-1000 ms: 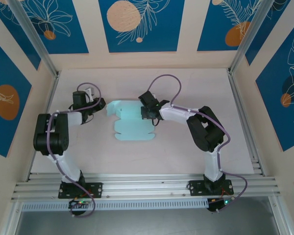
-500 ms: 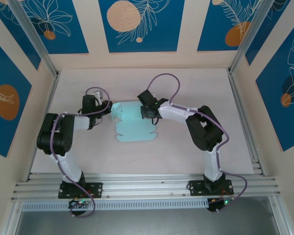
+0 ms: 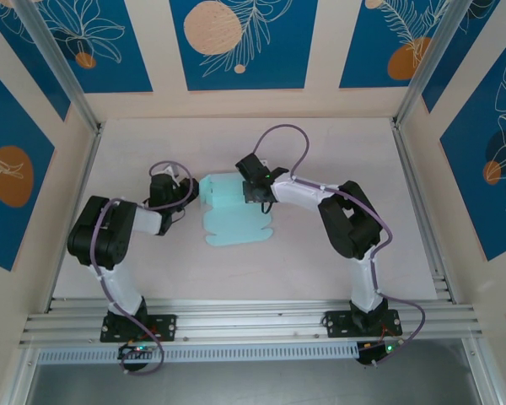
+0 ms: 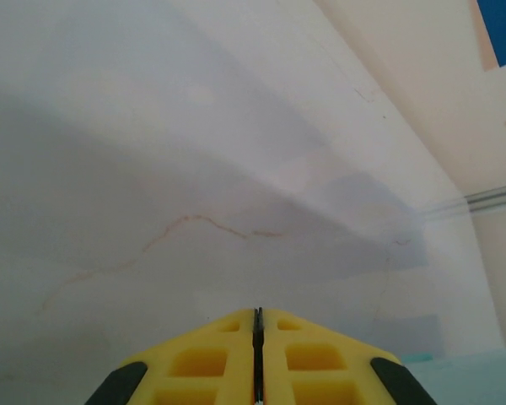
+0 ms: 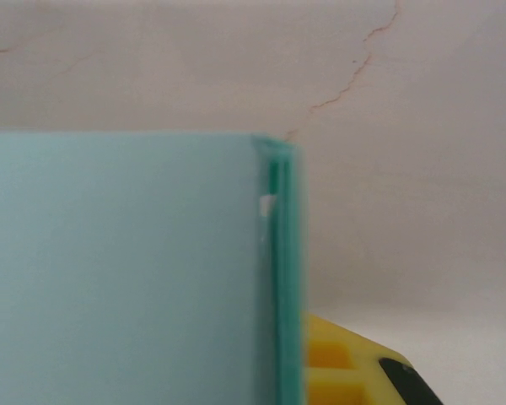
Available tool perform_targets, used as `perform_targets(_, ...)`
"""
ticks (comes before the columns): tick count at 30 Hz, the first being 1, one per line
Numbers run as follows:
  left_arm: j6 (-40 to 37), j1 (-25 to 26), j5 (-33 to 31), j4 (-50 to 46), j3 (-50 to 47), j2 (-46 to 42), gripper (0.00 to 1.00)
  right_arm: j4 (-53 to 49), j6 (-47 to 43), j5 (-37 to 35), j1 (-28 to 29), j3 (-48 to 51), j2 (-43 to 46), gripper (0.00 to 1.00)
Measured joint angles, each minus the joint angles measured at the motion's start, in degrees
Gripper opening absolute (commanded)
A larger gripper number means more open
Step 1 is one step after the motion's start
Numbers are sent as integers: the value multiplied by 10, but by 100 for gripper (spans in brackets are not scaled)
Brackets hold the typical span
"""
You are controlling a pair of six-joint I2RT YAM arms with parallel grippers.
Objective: Fold the paper box
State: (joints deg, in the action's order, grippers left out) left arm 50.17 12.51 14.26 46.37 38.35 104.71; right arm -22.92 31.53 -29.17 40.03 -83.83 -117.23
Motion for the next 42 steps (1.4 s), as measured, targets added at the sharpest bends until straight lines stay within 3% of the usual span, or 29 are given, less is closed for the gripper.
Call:
perform_targets(8, 61, 4, 38, 52, 0, 31, 3, 19, -6, 2, 5, 3, -2, 0)
perform_targets(12, 61, 4, 42, 53, 0, 31, 10, 21, -7, 2, 5, 3, -3, 0)
perform_targets(16, 8, 4, 44, 30, -7, 15, 17, 21, -8, 2, 5, 3, -3, 0)
perform_targets(21, -104, 6, 48, -78, -12, -54, 18, 21, -16, 6, 5, 3, -3, 0)
perform_targets(26, -197, 12, 53, -189, 3, -103, 24, 21, -18, 7, 5, 3, -3, 0)
perform_targets(33, -265, 19, 57, -308, 13, -137, 29, 23, -18, 7, 7, 3, -3, 0)
perform_targets(42, -312, 22, 67, -341, 27, -139, 33, 26, -18, 11, 9, 3, -4, 0)
